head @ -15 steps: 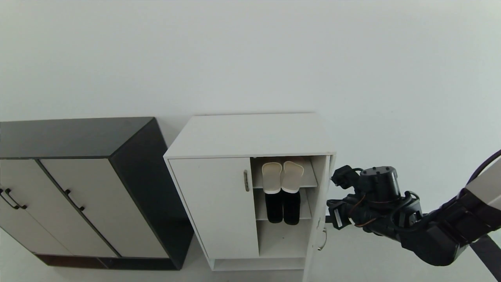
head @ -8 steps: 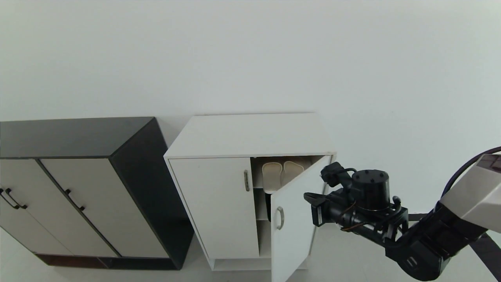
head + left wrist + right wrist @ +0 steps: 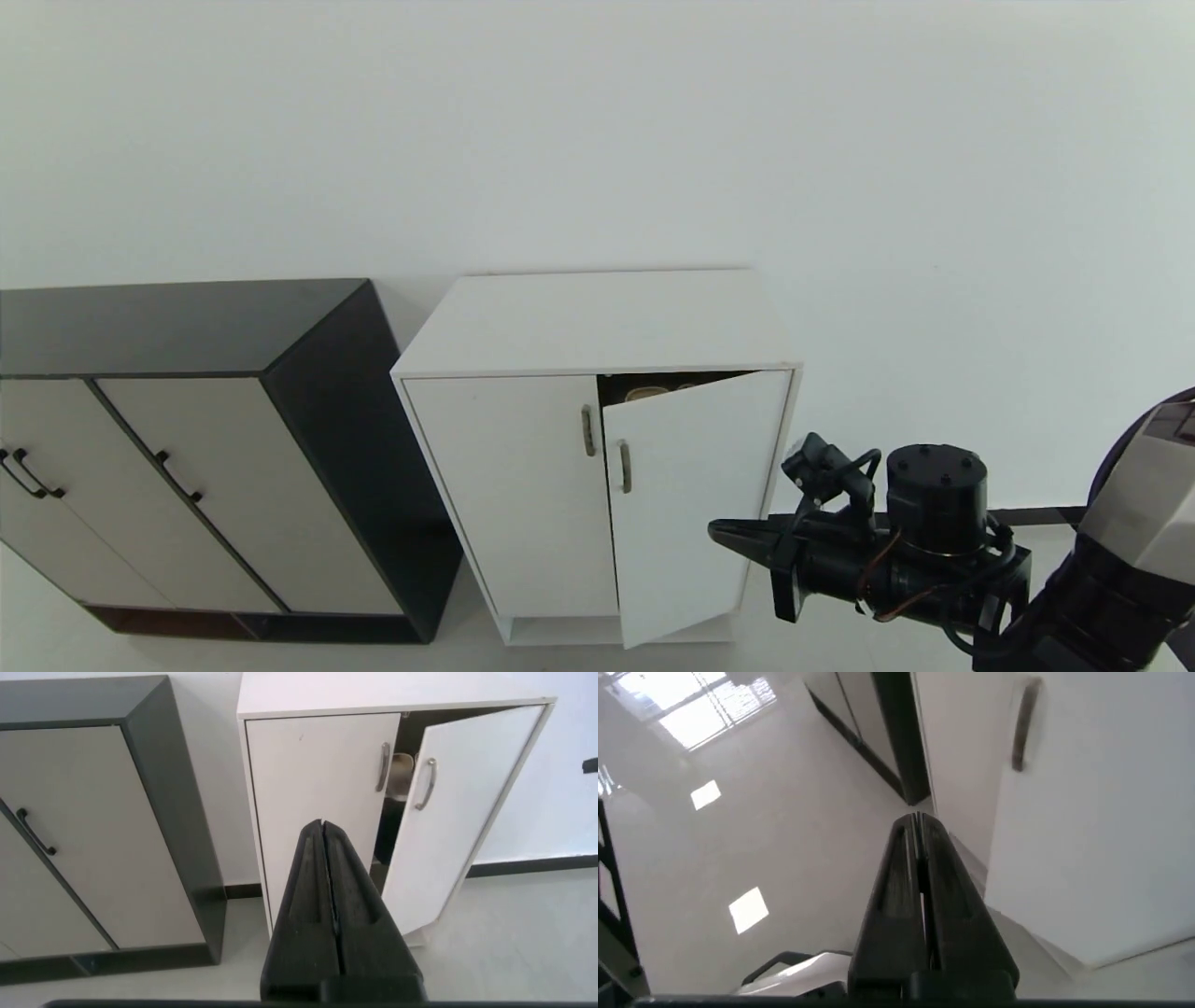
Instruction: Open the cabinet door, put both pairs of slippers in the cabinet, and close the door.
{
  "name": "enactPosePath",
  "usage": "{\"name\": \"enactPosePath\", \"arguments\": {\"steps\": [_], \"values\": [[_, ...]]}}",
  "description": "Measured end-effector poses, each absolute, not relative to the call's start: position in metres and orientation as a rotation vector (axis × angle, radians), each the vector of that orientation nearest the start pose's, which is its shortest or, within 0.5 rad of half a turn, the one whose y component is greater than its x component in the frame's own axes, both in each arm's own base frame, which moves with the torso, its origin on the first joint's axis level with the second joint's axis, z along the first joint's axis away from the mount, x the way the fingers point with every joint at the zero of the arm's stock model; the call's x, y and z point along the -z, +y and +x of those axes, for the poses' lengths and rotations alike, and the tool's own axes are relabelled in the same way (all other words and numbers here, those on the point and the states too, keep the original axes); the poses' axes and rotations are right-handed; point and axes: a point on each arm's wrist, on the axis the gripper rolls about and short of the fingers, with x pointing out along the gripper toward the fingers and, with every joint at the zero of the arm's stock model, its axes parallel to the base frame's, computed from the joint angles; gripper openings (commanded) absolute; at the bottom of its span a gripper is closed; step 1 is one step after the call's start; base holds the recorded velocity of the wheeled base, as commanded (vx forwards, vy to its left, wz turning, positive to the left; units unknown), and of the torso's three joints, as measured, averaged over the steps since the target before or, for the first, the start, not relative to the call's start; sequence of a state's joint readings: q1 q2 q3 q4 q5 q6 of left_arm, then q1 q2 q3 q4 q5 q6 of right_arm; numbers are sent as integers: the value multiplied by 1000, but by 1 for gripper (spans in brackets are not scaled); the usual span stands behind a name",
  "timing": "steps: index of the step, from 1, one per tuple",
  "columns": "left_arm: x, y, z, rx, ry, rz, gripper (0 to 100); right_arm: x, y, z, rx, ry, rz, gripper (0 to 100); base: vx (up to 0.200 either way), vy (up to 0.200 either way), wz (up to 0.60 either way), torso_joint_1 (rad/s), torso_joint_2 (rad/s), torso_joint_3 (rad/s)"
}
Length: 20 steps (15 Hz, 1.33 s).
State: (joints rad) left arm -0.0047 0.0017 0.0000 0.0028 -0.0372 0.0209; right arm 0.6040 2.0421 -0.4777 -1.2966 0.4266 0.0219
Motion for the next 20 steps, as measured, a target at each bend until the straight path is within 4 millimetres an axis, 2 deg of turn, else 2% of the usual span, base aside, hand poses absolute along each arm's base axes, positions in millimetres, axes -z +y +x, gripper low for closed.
{"name": "enactPosePath", "arguments": {"steps": [8,11,15,20], "values": [[-75,-1,-23,42,4,20,0,-57,185,246,-1034,327,-10,0,200,0,0,3,1,3],[-75,-1,-23,42,3,20,0,-54,192,247,-1035,324,-10,0,0,0,0,0,0,0],[-75,-1,-23,41,3,20,0,-52,204,260,-923,320,30,0,0,0,0,0,0,0],[-75,-1,-23,41,3,20,0,-43,216,274,-905,327,68,0,0,0,0,0,0,0]]}}
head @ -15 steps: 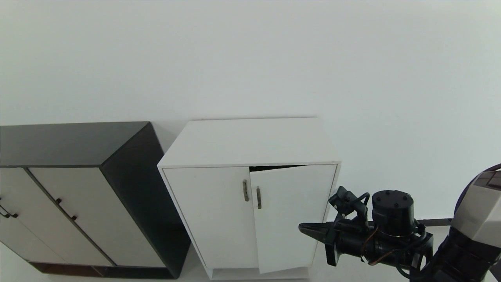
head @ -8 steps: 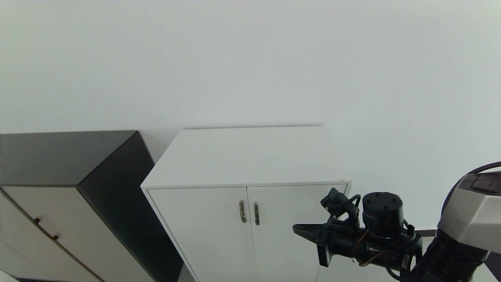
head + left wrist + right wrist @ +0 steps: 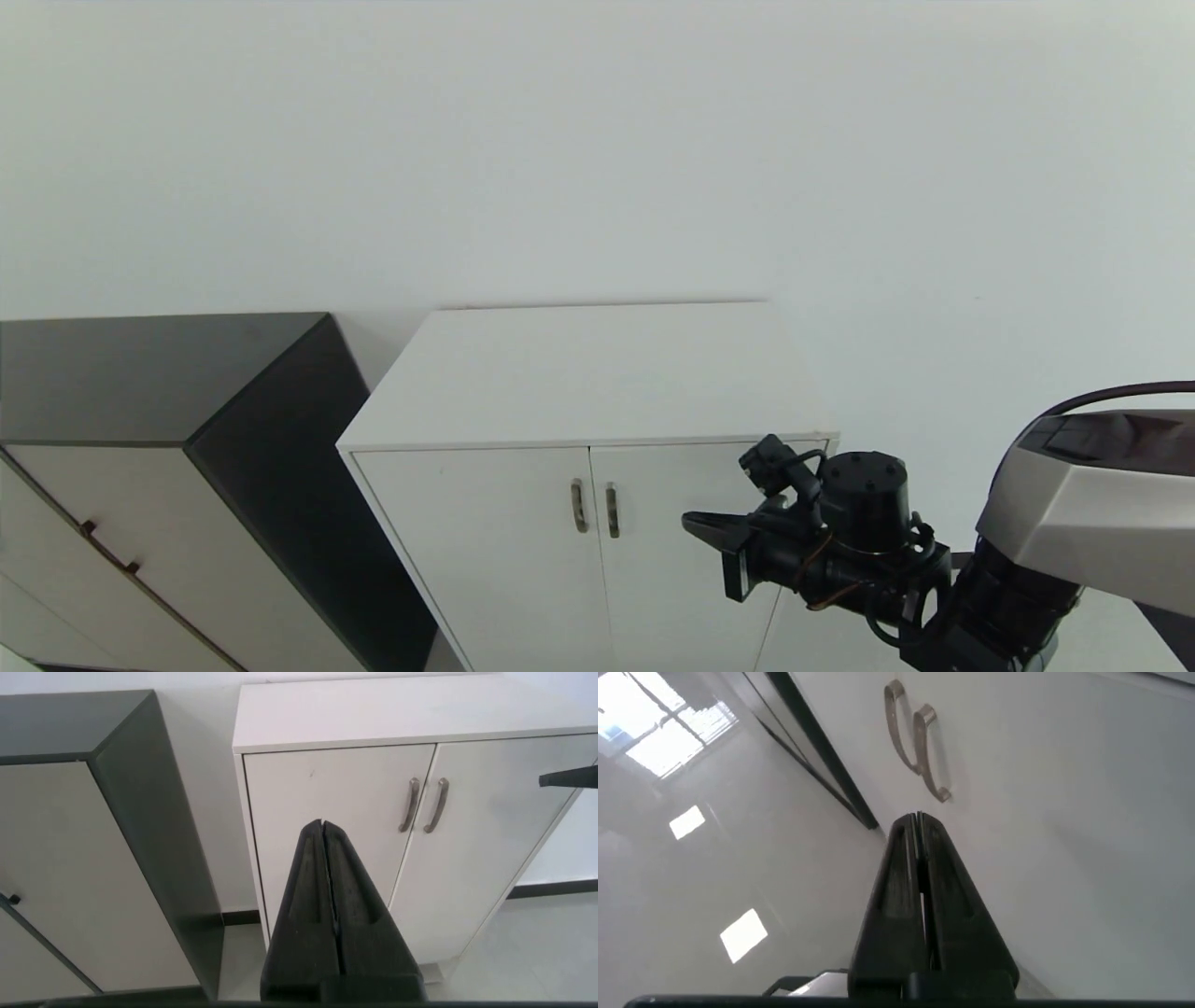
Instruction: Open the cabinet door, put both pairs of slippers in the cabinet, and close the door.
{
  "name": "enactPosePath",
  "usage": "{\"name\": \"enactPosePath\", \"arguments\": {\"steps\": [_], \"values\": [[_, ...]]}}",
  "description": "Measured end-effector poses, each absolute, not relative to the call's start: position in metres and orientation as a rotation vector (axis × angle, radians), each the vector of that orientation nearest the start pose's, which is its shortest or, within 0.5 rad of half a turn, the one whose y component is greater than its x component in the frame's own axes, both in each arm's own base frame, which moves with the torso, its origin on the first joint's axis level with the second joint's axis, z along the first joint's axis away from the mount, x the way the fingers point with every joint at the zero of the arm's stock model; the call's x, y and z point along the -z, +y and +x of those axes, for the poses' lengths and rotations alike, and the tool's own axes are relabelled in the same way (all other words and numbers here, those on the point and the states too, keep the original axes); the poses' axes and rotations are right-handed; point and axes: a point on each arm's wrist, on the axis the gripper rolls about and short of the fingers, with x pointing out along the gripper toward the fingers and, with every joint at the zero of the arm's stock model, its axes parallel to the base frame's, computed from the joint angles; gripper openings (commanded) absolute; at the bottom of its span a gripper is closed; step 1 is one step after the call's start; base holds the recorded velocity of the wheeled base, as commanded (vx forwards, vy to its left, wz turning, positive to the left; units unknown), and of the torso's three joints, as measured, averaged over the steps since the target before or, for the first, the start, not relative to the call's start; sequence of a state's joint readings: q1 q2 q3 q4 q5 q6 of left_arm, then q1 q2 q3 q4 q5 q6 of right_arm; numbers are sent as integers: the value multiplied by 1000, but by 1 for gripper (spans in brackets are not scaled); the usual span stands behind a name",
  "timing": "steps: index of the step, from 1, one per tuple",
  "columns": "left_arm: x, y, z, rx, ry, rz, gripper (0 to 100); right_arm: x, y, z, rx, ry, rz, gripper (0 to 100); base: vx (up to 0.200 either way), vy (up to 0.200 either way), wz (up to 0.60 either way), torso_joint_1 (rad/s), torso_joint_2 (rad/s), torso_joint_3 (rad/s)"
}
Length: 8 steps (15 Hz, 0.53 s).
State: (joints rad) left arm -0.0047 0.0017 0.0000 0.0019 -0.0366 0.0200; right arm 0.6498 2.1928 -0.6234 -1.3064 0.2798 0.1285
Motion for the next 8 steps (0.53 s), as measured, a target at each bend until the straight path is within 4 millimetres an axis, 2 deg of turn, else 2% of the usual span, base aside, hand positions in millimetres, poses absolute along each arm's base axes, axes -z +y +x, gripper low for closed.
{"name": "enactPosePath", "arguments": {"steps": [8], "values": [[-75,-1,-23,42,3,20,0,-27,228,300,-740,305,61,0,0,0,0,0,0,0]]}}
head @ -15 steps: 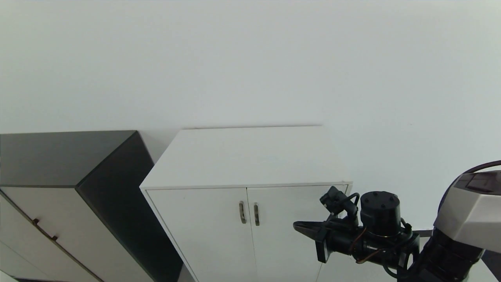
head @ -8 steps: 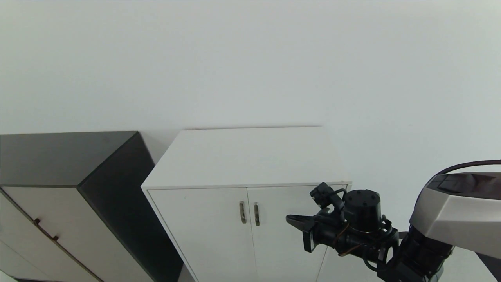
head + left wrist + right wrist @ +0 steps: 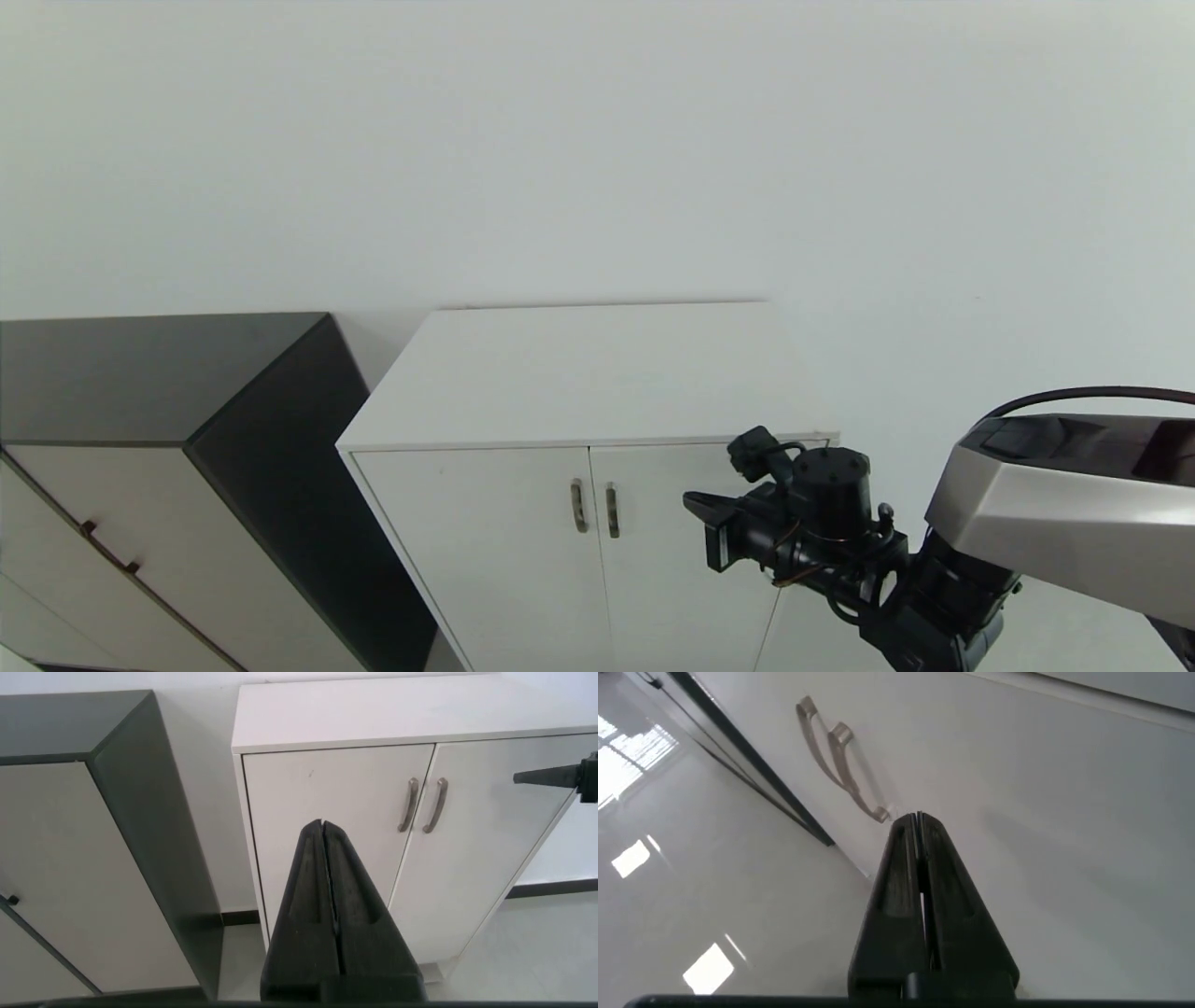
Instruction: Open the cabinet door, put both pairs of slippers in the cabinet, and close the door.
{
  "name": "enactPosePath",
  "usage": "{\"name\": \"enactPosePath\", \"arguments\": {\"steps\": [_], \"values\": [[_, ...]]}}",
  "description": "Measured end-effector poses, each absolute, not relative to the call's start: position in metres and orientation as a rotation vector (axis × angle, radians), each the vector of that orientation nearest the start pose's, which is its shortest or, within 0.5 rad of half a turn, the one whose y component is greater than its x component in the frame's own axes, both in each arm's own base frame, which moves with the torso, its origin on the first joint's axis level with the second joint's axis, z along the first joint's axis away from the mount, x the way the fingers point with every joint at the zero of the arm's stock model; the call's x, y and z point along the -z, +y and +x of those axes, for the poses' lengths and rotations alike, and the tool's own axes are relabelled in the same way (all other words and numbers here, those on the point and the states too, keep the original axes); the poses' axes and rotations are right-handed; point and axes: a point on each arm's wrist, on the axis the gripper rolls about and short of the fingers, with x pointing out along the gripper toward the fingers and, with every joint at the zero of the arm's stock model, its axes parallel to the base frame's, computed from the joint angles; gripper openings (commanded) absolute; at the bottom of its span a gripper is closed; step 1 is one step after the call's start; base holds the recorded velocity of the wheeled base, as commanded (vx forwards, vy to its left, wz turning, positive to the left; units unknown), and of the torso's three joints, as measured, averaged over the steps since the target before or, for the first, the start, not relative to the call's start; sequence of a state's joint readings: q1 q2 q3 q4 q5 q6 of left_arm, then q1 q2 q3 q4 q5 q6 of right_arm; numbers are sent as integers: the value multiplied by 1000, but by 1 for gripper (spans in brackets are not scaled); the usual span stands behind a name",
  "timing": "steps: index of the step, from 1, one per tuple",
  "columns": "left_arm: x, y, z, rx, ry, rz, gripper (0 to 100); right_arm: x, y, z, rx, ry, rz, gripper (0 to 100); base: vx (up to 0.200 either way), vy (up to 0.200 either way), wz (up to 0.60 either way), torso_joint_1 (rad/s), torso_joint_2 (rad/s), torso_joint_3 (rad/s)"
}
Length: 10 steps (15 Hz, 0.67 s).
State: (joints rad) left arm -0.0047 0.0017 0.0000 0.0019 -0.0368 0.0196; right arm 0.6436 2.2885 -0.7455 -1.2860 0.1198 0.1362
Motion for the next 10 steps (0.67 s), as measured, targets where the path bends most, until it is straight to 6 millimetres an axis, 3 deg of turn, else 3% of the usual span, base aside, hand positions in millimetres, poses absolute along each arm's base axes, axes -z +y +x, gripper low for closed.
{"name": "enactPosePath", "arguments": {"steps": [10], "values": [[-75,-1,-23,42,3,20,0,-20,232,316,-686,278,65,0,0,0,0,0,0,0]]}}
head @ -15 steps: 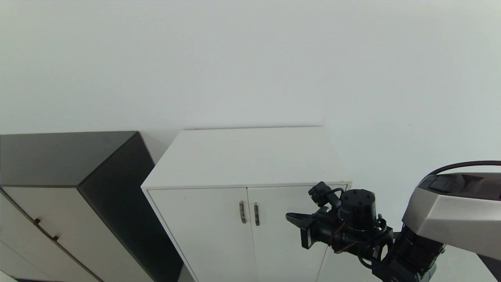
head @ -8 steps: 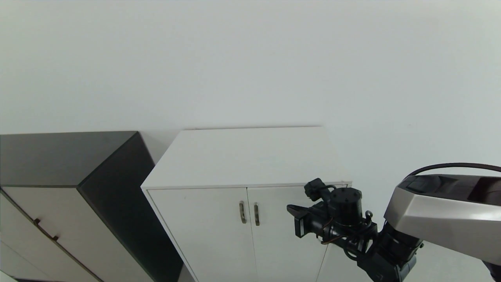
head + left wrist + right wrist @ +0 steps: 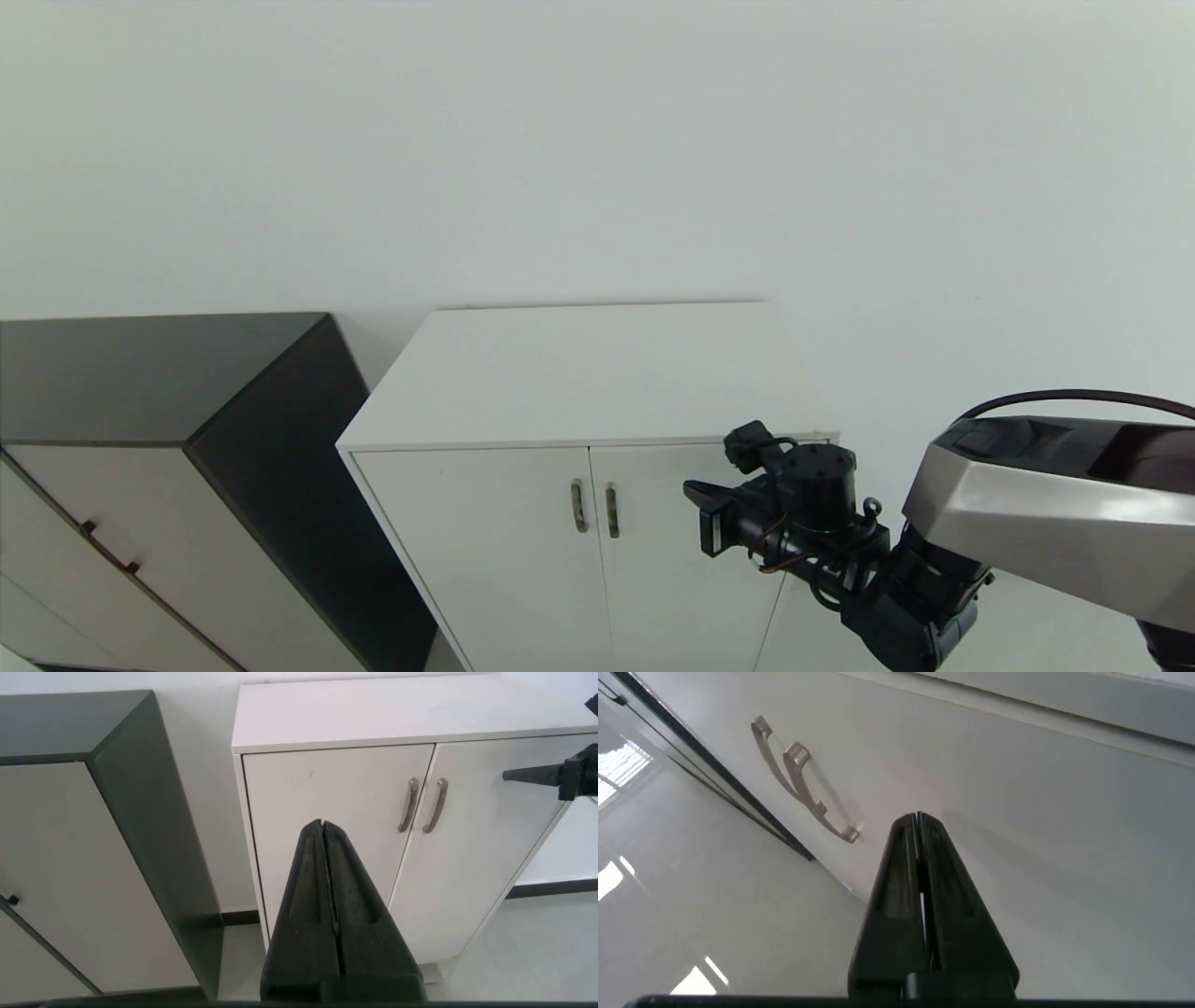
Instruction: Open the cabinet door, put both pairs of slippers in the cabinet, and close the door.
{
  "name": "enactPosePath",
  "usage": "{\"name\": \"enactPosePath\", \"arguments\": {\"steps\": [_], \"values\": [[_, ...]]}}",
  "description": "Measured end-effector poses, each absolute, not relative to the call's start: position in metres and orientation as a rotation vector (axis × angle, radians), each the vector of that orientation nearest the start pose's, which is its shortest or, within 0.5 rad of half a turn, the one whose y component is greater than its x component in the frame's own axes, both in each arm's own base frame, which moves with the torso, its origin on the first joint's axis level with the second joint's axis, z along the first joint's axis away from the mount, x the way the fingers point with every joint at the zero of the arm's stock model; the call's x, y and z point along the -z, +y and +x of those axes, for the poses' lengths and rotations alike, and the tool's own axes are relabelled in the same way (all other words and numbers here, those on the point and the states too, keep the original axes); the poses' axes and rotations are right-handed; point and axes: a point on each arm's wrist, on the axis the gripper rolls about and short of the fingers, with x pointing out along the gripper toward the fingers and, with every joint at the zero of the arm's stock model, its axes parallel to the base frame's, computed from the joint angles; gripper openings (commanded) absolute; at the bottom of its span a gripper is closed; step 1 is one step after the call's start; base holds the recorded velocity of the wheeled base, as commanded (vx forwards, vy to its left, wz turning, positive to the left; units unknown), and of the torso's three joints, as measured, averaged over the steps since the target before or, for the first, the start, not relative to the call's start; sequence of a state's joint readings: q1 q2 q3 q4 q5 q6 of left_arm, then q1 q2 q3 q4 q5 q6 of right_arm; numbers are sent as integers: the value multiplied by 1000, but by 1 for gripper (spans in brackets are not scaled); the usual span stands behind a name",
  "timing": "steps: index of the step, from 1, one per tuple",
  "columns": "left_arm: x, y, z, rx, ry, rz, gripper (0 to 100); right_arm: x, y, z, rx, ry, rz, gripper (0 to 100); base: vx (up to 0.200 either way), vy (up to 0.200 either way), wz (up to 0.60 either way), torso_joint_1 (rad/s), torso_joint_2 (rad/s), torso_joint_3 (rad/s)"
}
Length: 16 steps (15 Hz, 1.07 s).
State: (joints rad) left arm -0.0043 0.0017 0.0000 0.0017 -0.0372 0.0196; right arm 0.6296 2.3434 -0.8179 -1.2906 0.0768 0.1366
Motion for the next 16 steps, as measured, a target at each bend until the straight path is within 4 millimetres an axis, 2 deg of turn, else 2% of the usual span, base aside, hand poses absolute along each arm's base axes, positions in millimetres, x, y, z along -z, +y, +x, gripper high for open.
{"name": "enactPosePath", "arguments": {"steps": [16], "values": [[-75,-1,-23,41,3,18,0,-9,224,334,-644,259,74,0,0,0,0,0,0,0]]}}
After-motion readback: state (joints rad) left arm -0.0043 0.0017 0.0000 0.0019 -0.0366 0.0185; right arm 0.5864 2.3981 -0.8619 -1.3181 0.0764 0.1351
